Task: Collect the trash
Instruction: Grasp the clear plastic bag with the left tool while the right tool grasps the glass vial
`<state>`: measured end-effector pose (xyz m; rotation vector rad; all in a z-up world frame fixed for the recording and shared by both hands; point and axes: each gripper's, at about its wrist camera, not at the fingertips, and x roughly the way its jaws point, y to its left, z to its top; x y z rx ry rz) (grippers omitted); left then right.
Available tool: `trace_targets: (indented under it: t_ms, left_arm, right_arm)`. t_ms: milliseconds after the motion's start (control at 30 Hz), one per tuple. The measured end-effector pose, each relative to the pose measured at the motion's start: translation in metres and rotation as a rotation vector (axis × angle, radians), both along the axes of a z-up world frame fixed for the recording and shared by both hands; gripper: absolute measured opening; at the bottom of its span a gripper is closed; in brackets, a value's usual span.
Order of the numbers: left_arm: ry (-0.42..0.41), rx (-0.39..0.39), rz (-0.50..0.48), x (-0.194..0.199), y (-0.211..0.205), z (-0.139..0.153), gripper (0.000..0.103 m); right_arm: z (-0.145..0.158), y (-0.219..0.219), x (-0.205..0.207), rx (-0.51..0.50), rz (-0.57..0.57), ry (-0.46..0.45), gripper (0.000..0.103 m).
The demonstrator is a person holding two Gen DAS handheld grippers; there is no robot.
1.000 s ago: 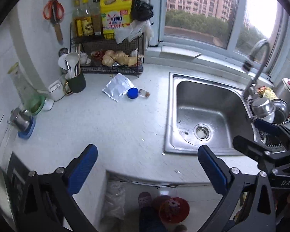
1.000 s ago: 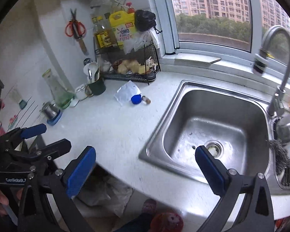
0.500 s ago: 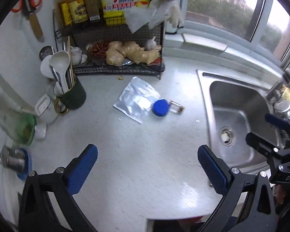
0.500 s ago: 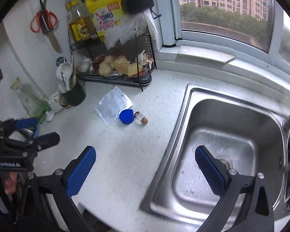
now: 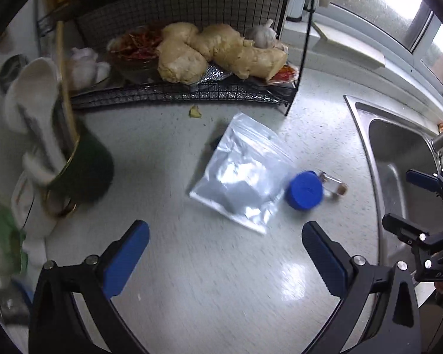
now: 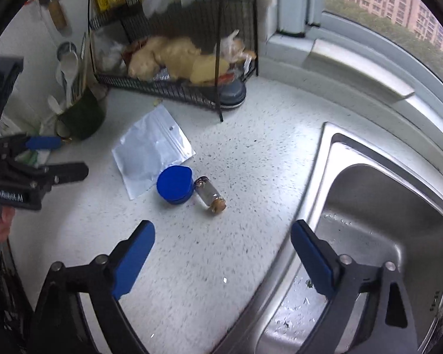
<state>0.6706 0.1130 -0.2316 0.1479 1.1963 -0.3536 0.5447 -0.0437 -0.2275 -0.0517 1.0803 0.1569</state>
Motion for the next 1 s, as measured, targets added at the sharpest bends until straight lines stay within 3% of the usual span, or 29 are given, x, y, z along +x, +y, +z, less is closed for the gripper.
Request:
trace_targets:
  t_ms: [200, 367, 533, 700, 800, 867, 1000]
  left_arm:
    - [0.023, 0.015, -0.058, 0.036, 0.001, -0.027, 0.102]
    - [0.041, 0.004, -0.148, 0.054, -0.004, -0.042, 0.102]
    - [0.042, -0.01, -0.257, 0.065, -0.006, -0.049, 0.102]
    - [0.054, -0.024, -0.285, 0.07, -0.005, -0.056, 0.102]
    - [0.069, -0.035, -0.308, 0.068, -0.007, -0.062, 0.094]
    - [0.076, -0.033, -0.315, 0.066, -0.008, -0.065, 0.087]
    - [0.096, -0.046, -0.342, 0.06, -0.015, -0.068, 0.073]
  right_arm:
    - [-0.012, 0.004, 0.023, 0.019, 0.033, 0.014, 0.091]
    - [-0.036, 0.004, 0.04, -0.007, 0.101, 0.067, 0.077]
    - [-0.051, 0.005, 0.047, -0.016, 0.159, 0.098, 0.072]
    - [-0.059, 0.004, 0.05, -0.018, 0.178, 0.095, 0.068]
    - [-0.062, 0.009, 0.053, -0.032, 0.191, 0.092, 0.063]
    - [-0.06, 0.012, 0.053, -0.034, 0.208, 0.085, 0.053]
    - [-0.059, 0.017, 0.054, -0.051, 0.231, 0.076, 0.048]
